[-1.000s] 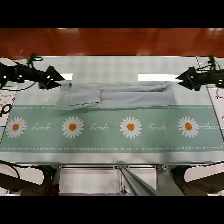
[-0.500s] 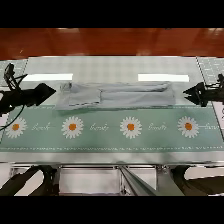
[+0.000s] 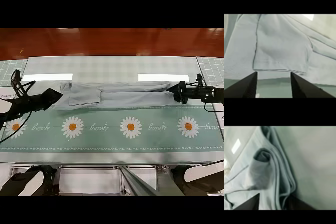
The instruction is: Fold the shirts.
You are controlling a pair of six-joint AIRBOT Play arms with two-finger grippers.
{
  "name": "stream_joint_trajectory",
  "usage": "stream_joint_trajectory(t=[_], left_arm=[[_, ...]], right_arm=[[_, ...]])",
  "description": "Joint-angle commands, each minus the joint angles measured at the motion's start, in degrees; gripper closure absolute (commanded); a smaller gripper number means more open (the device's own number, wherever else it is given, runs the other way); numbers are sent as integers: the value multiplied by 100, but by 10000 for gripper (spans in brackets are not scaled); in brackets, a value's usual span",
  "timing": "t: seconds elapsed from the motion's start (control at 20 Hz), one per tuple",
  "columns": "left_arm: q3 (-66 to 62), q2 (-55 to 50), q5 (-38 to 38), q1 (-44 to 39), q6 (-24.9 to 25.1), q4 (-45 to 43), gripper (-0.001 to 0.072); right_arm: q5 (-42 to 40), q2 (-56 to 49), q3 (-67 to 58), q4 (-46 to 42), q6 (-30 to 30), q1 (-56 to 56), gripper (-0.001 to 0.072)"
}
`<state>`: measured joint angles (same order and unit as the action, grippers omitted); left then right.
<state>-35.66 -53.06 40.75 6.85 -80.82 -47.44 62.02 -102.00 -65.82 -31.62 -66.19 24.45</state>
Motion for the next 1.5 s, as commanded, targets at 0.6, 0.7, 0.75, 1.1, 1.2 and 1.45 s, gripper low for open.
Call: stream_joint_trajectory(t=[0.6, 0.7, 0.75, 1.1, 1.2, 1.45], left_arm=[[-1300, -1259, -256, -2006, 59, 96, 692], [-2146, -2223, -140, -2723, 57, 94, 693], [-2640, -2730, -44, -3027, -9, 94, 692], [-5748, -5394, 1456, -4597, -723, 94, 693], [-6212, -5825, 1853, -4964, -905, 96, 692], [-6380, -6074, 1991, -5501, -890, 96, 691]], right_arm=[[979, 2796, -81, -1134, -105, -560, 682], [1073, 3609, 262, -1346, -267, -564, 683], [1119, 4030, 437, -1403, -339, -564, 682], [1305, 5908, 966, -1443, -817, -564, 682], [1305, 6076, 964, -1443, -872, -564, 682], [1309, 6098, 964, -1397, -898, -570, 682]])
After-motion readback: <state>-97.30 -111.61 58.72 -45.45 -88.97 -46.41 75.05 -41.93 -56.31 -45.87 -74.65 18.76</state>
